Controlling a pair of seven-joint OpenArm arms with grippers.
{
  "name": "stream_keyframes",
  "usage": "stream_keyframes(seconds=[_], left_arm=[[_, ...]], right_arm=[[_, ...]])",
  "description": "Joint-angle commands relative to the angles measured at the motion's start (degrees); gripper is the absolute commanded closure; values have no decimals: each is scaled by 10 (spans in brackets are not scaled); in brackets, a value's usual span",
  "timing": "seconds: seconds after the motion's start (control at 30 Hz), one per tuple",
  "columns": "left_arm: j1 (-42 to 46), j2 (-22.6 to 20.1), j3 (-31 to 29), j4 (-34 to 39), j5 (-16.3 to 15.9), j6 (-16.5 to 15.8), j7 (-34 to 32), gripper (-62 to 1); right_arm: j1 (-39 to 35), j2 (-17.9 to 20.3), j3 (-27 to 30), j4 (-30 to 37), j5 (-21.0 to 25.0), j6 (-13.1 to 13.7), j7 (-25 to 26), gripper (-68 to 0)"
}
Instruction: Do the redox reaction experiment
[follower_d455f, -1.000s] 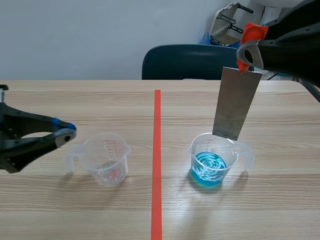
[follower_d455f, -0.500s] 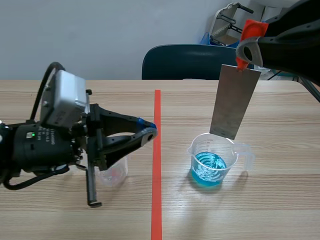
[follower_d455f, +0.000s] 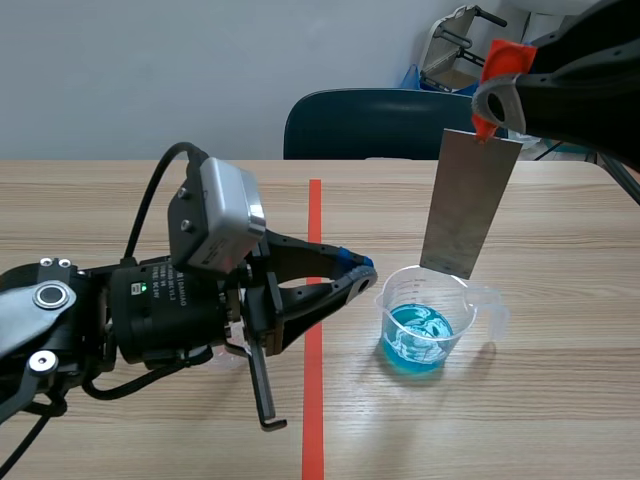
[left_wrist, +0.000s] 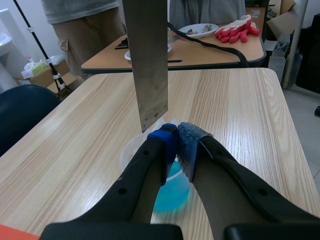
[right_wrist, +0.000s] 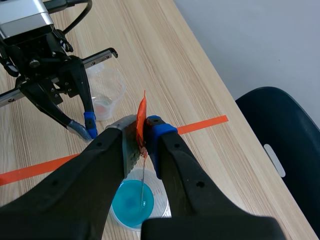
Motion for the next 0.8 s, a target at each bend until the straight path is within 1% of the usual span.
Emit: stream_keyframes(seconds=[0.0,0.2,0.33,0.5,0.57,0.63,0.7,0.77], left_arm=[[-6,6,6,-8,-8,6,-7,-17],[-18,24,31,-50,-9,11,-6,-17],[-20,35,40,-65,-10,28,-7,-17],[-19,41,44,-66,-22,49,-5,-17],[-19,42,44,-66,-31,57,1,-17],[-19,42,44,-66,-51,66,18,-17],[-19,42,44,-66,-65,68,23,-17],[-19,42,44,-66,-67,68,23,-17]], right_arm=[[9,0,-3,4,6,2,8,-10],[9,0,-3,4,6,2,8,-10],[9,0,-3,4,6,2,8,-11],[9,0,-3,4,7,2,8,-10],[9,0,-3,4,6,2,8,-11],[9,0,-3,4,7,2,8,-10],[9,0,-3,4,7,2,8,-10],[9,0,-3,4,6,2,8,-10]])
